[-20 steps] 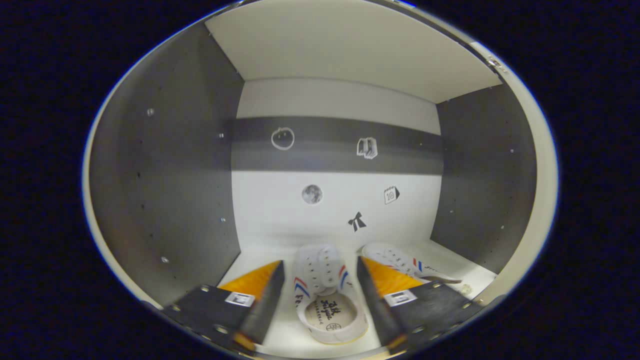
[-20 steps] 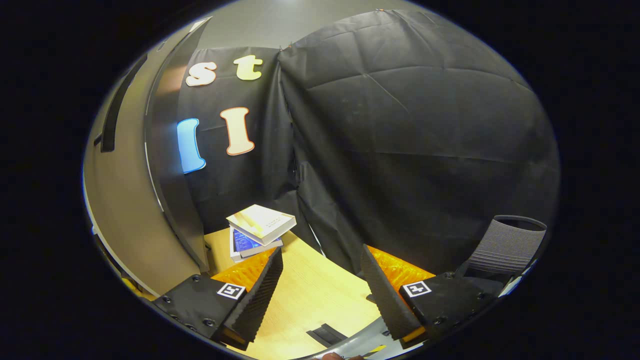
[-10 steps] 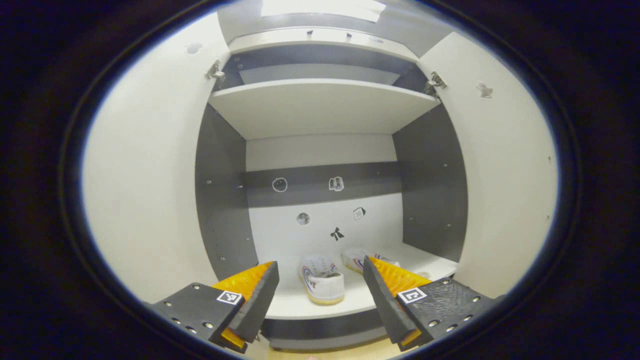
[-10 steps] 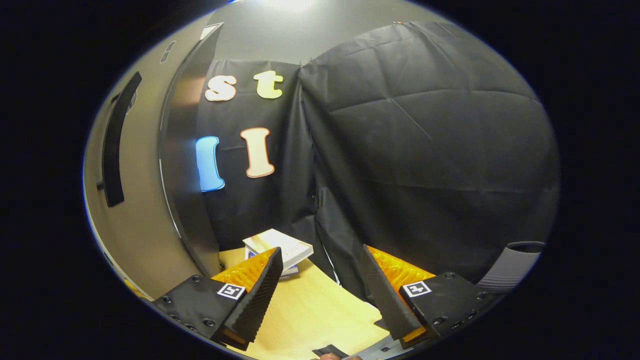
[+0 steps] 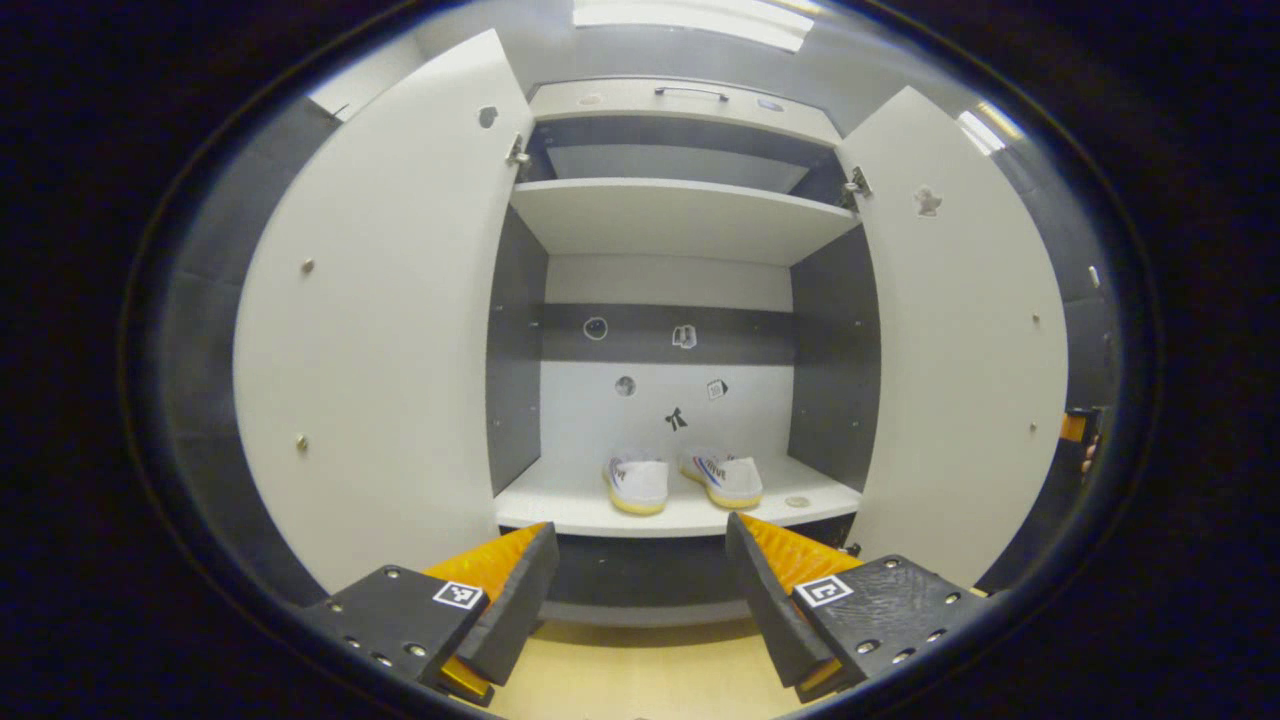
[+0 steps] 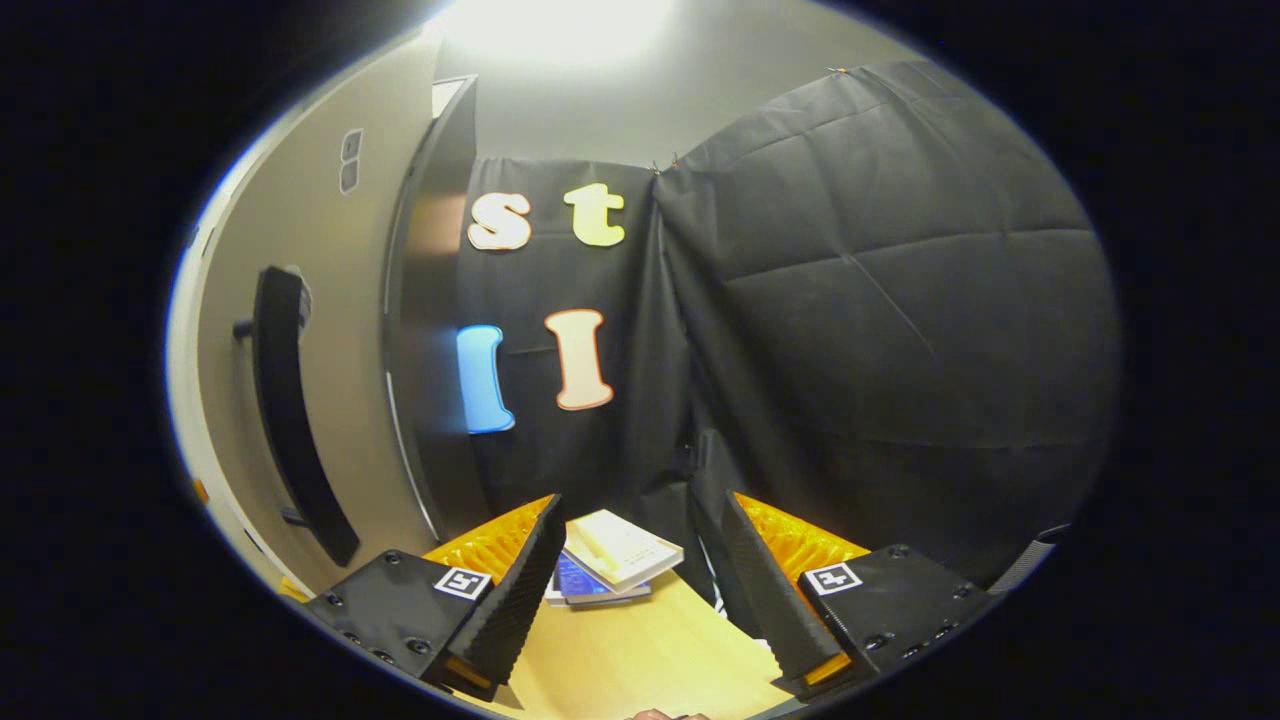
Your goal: Grab one shoe with the right hand and put it into the shoe cabinet, grab the other shoe with the left hand and put it into the shoe cabinet; then close the right door with the right hand and the left door with the left hand.
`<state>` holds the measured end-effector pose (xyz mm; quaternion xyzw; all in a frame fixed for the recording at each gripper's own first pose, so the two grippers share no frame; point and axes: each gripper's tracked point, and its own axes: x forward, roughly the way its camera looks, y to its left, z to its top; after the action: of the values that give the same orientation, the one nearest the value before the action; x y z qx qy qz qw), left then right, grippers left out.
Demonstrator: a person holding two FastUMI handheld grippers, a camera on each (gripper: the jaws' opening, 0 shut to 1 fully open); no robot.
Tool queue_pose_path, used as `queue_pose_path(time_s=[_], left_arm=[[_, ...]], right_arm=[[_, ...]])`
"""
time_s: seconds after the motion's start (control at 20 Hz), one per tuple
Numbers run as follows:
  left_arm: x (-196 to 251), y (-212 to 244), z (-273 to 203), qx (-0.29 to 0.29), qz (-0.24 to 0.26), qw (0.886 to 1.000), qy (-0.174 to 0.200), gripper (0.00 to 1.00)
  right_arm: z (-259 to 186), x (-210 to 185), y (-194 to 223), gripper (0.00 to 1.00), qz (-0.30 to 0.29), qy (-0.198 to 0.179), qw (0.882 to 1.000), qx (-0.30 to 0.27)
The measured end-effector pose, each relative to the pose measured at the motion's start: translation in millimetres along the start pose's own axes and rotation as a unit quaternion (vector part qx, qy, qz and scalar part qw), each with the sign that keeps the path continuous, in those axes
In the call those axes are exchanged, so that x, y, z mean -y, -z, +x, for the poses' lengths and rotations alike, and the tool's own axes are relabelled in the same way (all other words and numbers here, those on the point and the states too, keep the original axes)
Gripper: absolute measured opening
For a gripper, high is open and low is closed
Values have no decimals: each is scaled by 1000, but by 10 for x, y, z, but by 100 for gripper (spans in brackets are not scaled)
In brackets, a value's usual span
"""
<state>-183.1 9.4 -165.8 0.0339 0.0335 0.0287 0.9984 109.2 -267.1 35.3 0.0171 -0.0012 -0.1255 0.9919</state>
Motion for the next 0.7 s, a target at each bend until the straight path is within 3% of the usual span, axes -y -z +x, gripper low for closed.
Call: queue_pose_path(time_s=[0.1,0.3,0.35,0.7], left_arm=[[-15,224,-159,-23,13,1000,-2,96],[-63,384,-297,-45,29,999,-7,96],[-62,382,-297,-46,28,999,-9,96],[85,337,-172,-41,30,999,11,96]], right_arm=[[0,-131,-111,98,2,-27,1000,5],[-40,-398,-298,92,10,-75,997,11],[-64,-444,-342,98,11,-86,996,13],[-209,-647,-451,98,28,-124,992,10]])
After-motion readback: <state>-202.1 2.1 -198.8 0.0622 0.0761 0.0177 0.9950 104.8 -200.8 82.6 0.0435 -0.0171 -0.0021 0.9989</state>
